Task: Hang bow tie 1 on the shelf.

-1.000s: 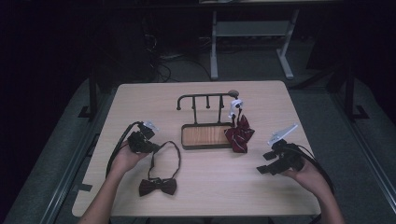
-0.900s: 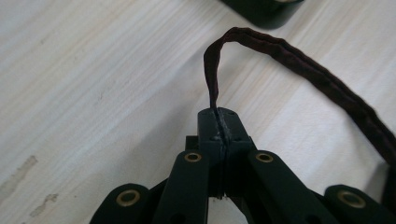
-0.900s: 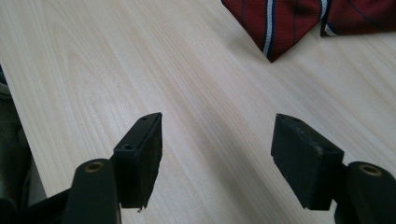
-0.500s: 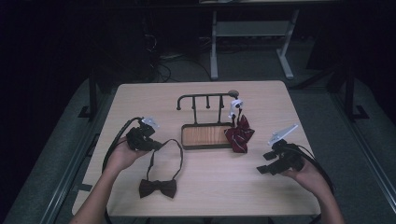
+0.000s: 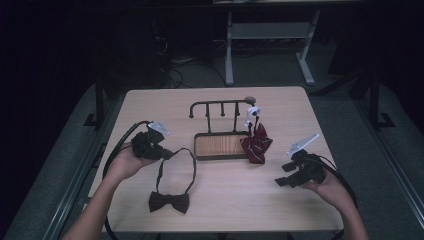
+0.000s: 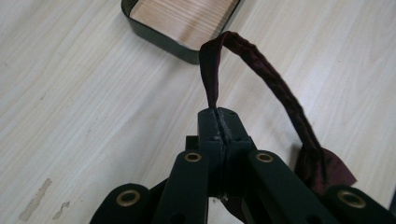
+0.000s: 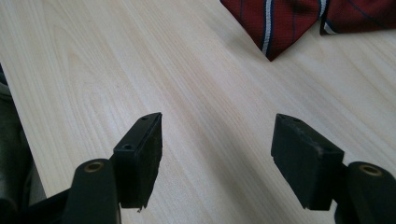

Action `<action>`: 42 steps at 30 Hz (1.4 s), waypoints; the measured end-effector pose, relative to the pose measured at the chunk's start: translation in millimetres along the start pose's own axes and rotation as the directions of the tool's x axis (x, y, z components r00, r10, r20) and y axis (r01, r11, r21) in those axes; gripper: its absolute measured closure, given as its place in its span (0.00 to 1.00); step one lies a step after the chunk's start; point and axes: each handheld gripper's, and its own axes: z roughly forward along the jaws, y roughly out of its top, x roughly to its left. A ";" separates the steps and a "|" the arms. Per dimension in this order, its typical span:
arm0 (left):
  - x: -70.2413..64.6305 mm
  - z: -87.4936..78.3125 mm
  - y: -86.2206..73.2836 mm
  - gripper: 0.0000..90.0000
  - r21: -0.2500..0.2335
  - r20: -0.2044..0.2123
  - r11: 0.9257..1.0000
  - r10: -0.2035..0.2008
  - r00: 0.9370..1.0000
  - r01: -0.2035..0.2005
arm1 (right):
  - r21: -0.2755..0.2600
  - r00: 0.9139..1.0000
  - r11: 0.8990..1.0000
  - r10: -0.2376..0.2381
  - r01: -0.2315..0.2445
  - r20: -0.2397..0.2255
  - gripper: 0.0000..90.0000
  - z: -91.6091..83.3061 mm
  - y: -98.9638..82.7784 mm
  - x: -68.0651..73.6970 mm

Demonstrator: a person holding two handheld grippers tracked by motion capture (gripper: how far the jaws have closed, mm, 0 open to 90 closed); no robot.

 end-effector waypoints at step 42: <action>-15.1 -50.3 26.3 1.00 -0.082 0.063 0.995 0.068 0.996 -0.062 | -0.016 1.000 1.000 0.006 -0.005 0.008 0.37 -5.9 -2.1 -0.2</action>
